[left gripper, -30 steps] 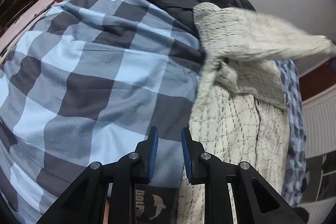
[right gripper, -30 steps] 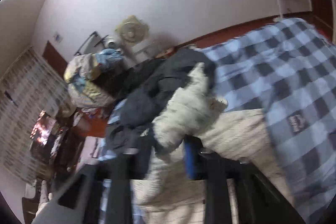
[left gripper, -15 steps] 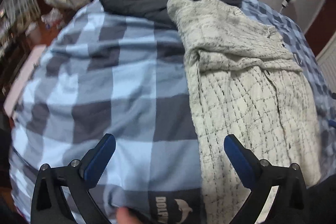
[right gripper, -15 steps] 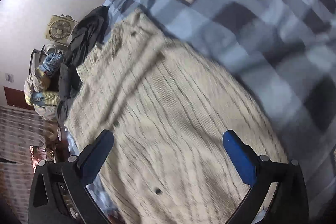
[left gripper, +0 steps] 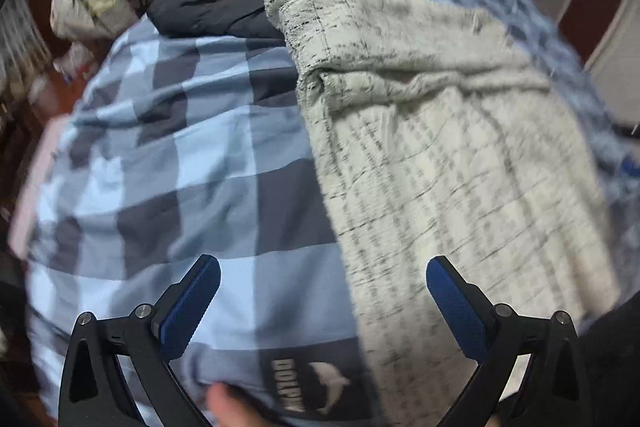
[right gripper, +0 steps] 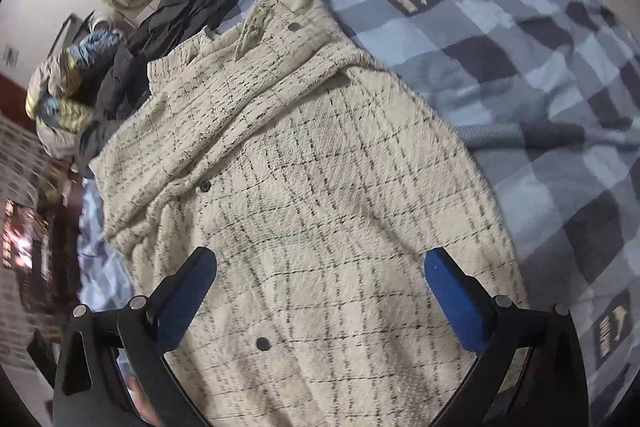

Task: Fold small clothes
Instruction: 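Open the left tool and withdraw it from the folded jacket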

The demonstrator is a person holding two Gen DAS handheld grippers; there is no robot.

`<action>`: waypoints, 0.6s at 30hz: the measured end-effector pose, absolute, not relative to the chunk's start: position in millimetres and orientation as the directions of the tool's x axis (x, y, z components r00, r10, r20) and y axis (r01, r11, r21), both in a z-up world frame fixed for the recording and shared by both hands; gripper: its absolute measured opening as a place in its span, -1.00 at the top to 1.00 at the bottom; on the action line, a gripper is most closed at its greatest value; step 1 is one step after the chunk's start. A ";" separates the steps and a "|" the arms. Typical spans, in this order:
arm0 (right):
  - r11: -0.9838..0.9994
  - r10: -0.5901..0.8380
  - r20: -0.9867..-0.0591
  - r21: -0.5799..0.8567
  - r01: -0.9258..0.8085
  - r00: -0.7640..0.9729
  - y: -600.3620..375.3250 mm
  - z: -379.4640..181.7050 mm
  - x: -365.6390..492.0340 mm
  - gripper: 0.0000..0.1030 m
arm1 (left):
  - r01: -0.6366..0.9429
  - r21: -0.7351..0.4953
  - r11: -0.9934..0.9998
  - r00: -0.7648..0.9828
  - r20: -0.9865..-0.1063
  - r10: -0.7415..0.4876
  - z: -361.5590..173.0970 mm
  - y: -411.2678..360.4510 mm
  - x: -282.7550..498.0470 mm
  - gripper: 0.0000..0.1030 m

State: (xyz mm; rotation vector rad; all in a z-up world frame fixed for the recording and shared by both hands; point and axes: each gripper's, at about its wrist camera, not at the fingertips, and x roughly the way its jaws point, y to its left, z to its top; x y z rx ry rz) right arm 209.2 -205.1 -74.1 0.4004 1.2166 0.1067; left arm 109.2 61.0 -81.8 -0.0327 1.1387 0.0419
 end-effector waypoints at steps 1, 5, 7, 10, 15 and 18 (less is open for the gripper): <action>0.931 0.278 -0.892 0.342 0.131 0.357 -203.2 -76.6 211.3 -0.98 | -0.048 0.031 0.998 0.420 -0.906 0.049 -81.7 57.0 109.5 -1.00; 0.922 0.277 -0.887 0.353 0.157 0.368 -207.8 -79.2 213.6 -0.98 | -0.062 0.147 0.987 0.476 -0.865 0.159 -67.9 51.8 103.8 -1.00; 0.913 0.292 -0.883 0.372 0.168 0.368 -210.8 -82.6 218.8 -0.98 | -0.071 0.167 0.983 0.490 -0.853 0.180 -63.0 50.8 103.1 -1.00; 0.910 0.320 -0.896 0.382 0.165 0.309 -211.3 -95.5 244.1 -0.98 | -0.080 0.159 0.984 0.511 -0.841 0.177 -58.5 52.0 101.8 -1.00; 0.934 0.209 -0.921 0.287 0.212 0.328 -214.9 -102.8 291.2 -0.98 | -0.093 0.088 0.992 0.519 -0.845 0.124 -55.6 57.0 102.3 -1.00; 0.963 0.123 -0.953 0.182 0.199 0.276 -204.5 -113.3 319.6 -0.98 | -0.095 0.007 0.995 0.518 -0.853 0.056 -56.3 58.9 104.9 -1.00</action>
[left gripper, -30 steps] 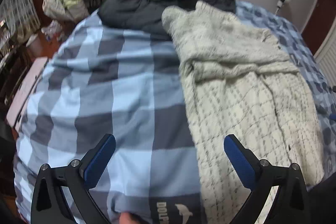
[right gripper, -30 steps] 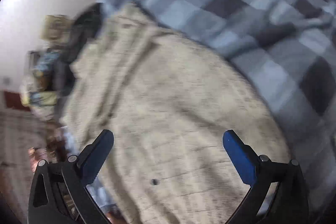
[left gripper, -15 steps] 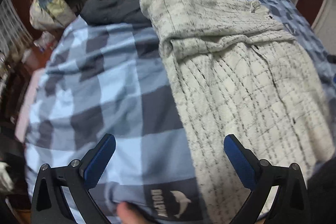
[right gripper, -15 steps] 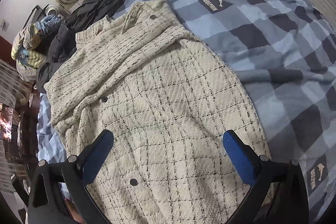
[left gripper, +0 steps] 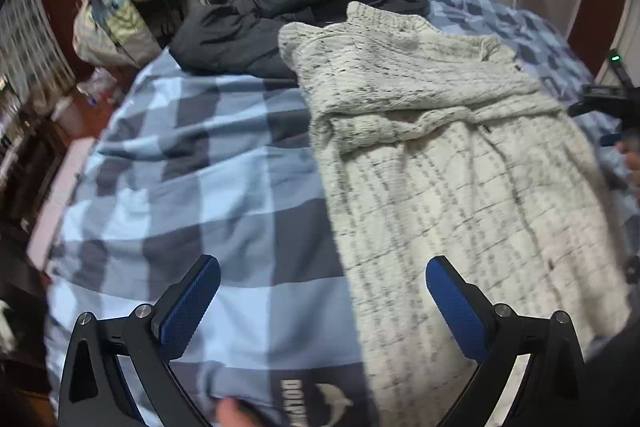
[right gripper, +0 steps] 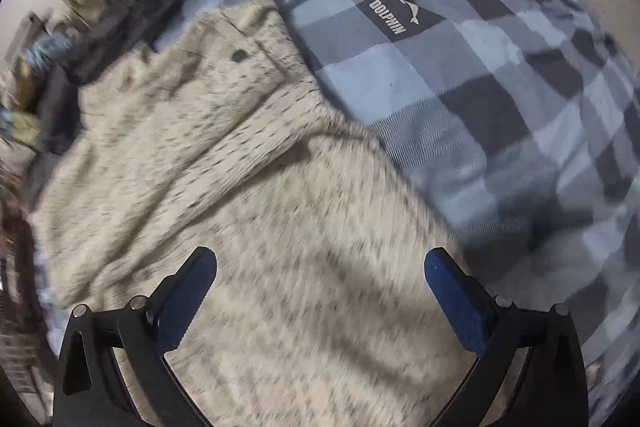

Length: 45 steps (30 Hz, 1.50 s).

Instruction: Fold small clothes

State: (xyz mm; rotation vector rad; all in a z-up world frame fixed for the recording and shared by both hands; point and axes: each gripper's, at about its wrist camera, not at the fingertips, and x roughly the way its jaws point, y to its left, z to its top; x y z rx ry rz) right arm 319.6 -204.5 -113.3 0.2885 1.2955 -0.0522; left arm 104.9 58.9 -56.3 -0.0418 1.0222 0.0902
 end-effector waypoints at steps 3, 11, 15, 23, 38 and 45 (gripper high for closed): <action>0.969 0.083 -0.949 0.148 0.198 0.304 -199.9 -110.6 339.1 -0.98 | -0.092 -0.060 0.994 0.512 -0.859 -0.005 -57.8 59.2 108.7 -1.00; 0.917 0.201 -0.911 0.304 0.257 0.360 -190.3 -101.8 387.1 -0.97 | -0.114 -0.091 0.989 0.495 -0.869 -0.023 -62.4 62.3 115.0 -1.00; 0.887 0.290 -0.904 0.377 0.266 0.314 -178.4 -117.3 412.5 -0.40 | -0.128 -0.130 0.983 0.491 -0.870 -0.051 -64.6 67.2 116.8 -1.00; 0.937 0.206 -0.933 0.275 0.217 0.296 -153.5 -125.7 415.2 0.82 | -0.165 -0.165 0.972 0.477 -0.876 -0.068 -69.0 76.0 118.4 -1.00; 0.846 0.282 -0.920 0.373 0.382 0.274 -226.6 -77.0 335.8 -0.25 | -0.223 -0.011 0.975 0.399 -0.913 0.081 -87.1 87.6 111.5 -1.00; 0.902 0.318 -0.923 0.365 0.231 0.215 -240.3 -35.1 261.6 -0.36 | -0.165 0.021 0.986 0.474 -0.875 0.098 -62.2 73.9 90.0 -1.00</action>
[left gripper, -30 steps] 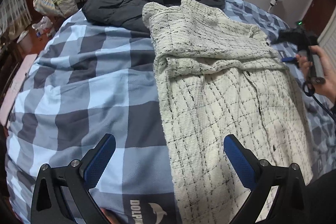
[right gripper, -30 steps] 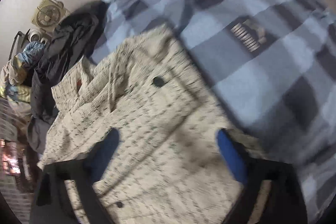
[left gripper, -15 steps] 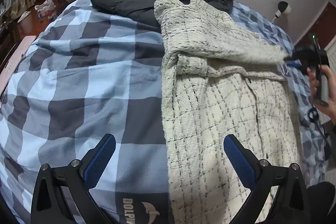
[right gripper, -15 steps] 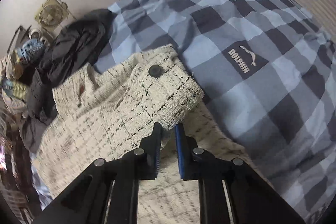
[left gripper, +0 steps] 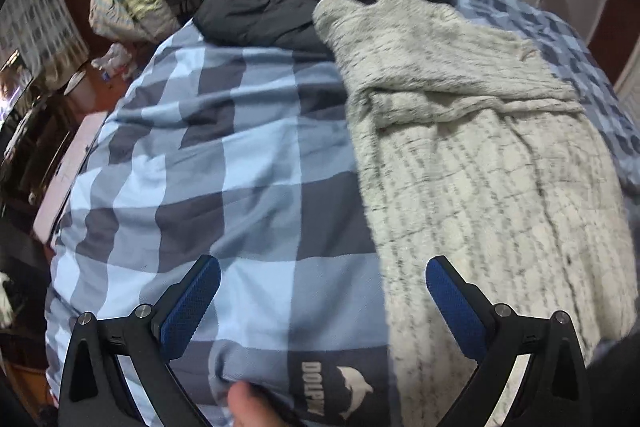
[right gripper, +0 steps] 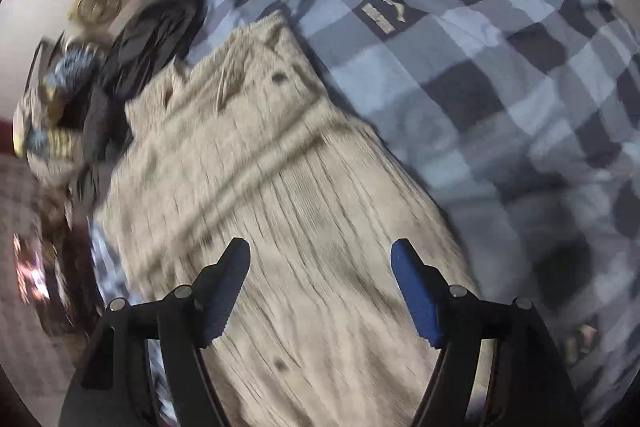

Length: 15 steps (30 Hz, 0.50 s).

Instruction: Fold small clothes

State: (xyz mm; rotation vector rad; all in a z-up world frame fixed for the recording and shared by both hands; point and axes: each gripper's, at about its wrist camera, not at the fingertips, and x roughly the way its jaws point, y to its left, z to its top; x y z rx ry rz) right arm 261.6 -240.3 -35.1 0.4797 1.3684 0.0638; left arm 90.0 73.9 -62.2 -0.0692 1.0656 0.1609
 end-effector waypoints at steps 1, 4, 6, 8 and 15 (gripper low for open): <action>0.905 0.320 -0.923 0.365 0.219 0.213 -244.6 -29.3 251.9 -0.36 | -0.148 -0.020 0.989 0.478 -0.877 0.054 -58.3 73.1 87.4 -1.00; 0.886 0.380 -0.899 0.421 0.192 0.216 -259.3 -20.6 216.1 -0.42 | -0.099 -0.204 0.974 0.478 -0.868 -0.134 -51.3 74.7 80.9 -1.00; 0.859 0.417 -0.879 0.464 0.216 0.231 -269.8 -22.8 195.2 -0.66 | -0.105 -0.281 0.954 0.446 -0.871 -0.207 -53.9 74.1 77.0 -1.00; 0.827 0.440 -0.862 0.498 0.260 0.252 -280.2 -31.0 171.0 -0.69 | -0.145 -0.345 0.927 0.375 -0.887 -0.271 -65.4 73.5 73.3 -1.00; 0.796 0.496 -0.849 0.528 0.297 0.180 -284.8 -68.3 141.6 -0.69 | -0.225 -0.319 0.921 0.128 -0.947 -0.296 -110.8 62.7 72.1 -1.00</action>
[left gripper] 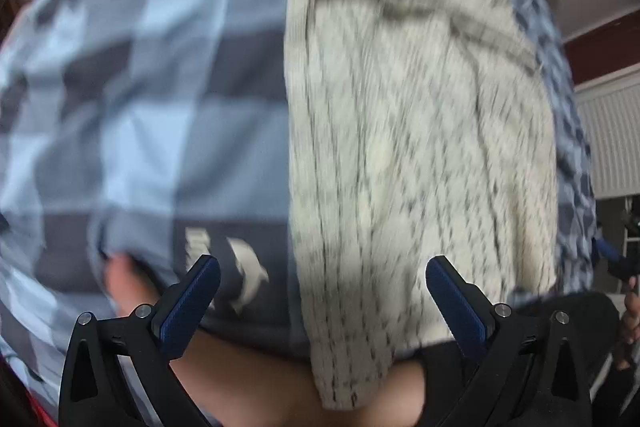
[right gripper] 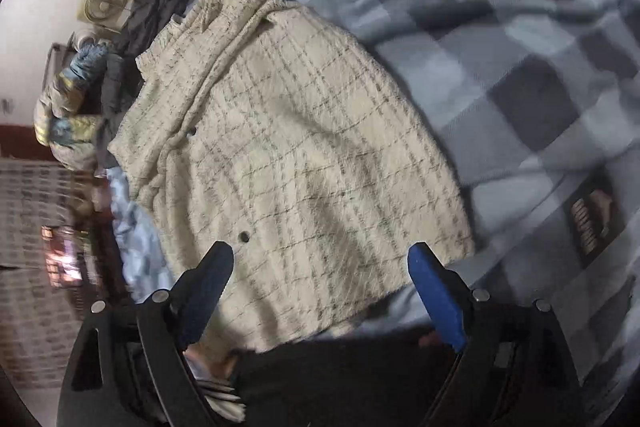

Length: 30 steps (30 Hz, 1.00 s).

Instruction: Fold small clothes

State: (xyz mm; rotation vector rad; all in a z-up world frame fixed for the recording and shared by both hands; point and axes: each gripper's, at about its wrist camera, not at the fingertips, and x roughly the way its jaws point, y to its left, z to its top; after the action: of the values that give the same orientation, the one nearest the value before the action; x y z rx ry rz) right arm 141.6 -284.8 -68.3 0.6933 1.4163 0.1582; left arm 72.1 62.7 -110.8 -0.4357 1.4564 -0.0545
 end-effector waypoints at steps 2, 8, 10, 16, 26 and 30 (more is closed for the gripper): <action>0.783 0.487 -0.840 0.541 0.307 0.241 -294.1 -60.3 136.1 -0.69 | -0.237 -0.267 0.934 0.042 -0.963 -0.264 -124.6 57.4 70.8 -1.00; 0.721 0.505 -0.841 0.534 0.442 0.192 -315.5 -84.0 123.9 -0.69 | -0.230 -0.215 0.949 -0.034 -0.973 -0.228 -124.7 42.4 65.1 -1.00; 0.698 0.520 -0.830 0.550 0.460 0.203 -320.1 -86.2 119.3 -0.69 | -0.218 -0.202 0.955 -0.058 -0.974 -0.219 -123.6 34.2 58.7 -1.00; 0.773 0.447 -0.873 0.488 0.406 0.197 -308.2 -76.7 121.9 -0.69 | -0.241 -0.253 0.937 -0.091 -0.955 -0.281 -124.5 17.2 46.6 -1.00; 0.796 0.425 -0.884 0.467 0.385 0.194 -308.2 -78.2 122.7 -0.69 | -0.215 -0.215 0.953 -0.111 -0.964 -0.243 -107.0 23.4 34.8 -0.96; 0.766 0.461 -0.867 0.497 0.409 0.190 -310.4 -81.8 121.6 -0.69 | -0.078 -0.063 0.995 -0.122 -0.990 -0.072 -95.7 20.8 41.6 -0.92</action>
State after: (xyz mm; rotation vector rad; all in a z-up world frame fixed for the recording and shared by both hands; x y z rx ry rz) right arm 121.6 -310.4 -81.8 0.7638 1.4220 0.0423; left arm 41.6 20.8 -95.7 -0.1134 1.6940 0.0050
